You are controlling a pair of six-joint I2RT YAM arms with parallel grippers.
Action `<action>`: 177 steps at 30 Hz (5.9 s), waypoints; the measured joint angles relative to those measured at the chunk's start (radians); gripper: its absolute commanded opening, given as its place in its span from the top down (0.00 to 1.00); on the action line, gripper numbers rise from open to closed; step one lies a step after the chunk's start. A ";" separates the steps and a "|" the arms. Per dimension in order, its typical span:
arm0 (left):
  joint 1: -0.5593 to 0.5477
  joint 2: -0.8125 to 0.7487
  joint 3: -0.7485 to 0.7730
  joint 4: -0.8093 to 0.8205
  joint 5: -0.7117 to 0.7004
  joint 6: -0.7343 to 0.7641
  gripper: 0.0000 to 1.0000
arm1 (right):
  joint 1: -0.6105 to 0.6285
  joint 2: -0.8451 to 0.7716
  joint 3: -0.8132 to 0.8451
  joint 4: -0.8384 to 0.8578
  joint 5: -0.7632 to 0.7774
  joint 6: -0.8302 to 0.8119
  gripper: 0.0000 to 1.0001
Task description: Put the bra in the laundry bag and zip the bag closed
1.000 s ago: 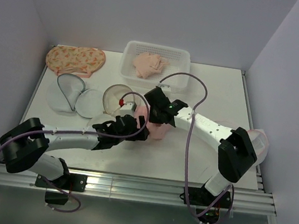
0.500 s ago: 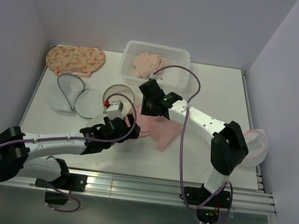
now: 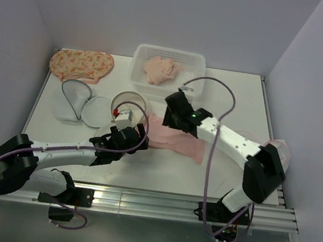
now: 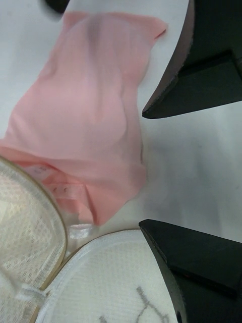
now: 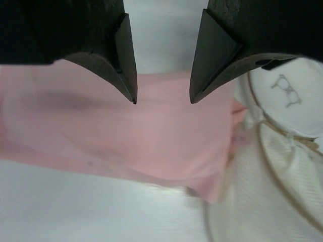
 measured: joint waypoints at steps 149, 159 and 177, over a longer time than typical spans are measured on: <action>0.102 0.624 0.425 0.124 0.109 0.125 0.59 | -0.367 -0.070 -0.626 0.776 -0.497 0.094 0.13; 0.103 0.624 0.425 0.135 0.135 0.126 0.59 | -0.367 -0.099 -0.673 0.816 -0.509 0.144 0.15; 0.103 0.624 0.425 0.138 0.146 0.127 0.58 | -0.339 -0.124 -0.692 0.864 -0.528 0.176 0.17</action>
